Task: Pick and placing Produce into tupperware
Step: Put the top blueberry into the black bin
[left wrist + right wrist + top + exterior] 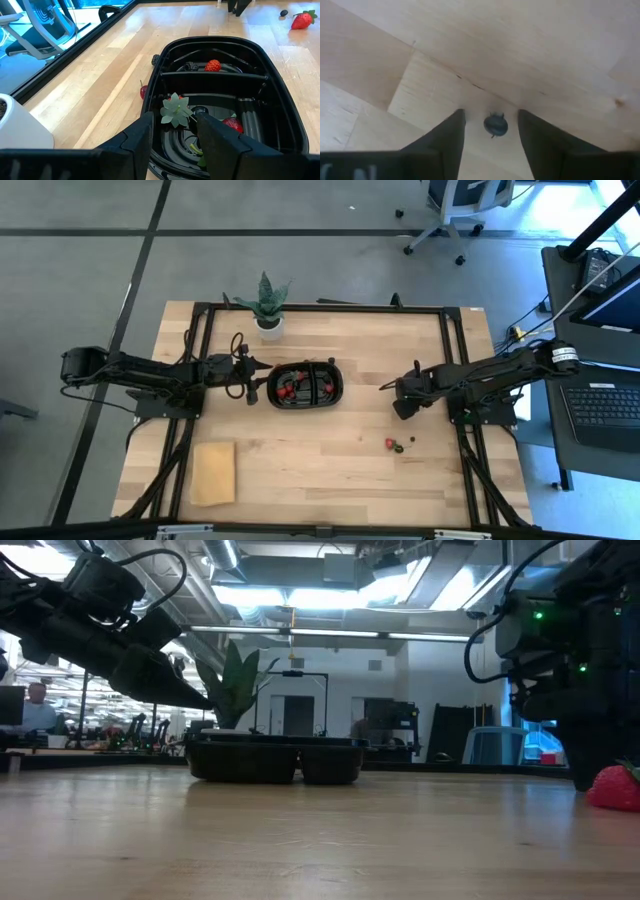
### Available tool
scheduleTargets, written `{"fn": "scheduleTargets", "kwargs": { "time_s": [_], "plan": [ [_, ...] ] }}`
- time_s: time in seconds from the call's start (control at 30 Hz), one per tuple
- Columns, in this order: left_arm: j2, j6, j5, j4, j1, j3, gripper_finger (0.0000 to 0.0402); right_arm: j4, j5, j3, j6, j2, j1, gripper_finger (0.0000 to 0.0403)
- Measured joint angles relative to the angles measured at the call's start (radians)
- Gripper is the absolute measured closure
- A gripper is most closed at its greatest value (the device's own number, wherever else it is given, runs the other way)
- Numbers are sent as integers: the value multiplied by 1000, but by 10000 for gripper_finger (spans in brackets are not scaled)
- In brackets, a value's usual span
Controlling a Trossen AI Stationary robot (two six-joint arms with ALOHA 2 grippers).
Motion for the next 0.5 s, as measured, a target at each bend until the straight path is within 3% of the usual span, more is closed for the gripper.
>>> {"fn": "scheduleTargets", "kwargs": {
  "time_s": [0.5],
  "plan": [
    [0, 0, 0, 0, 0, 0, 255, 0, 1, -2, -22, 2, 0, 304]
  ]
}}
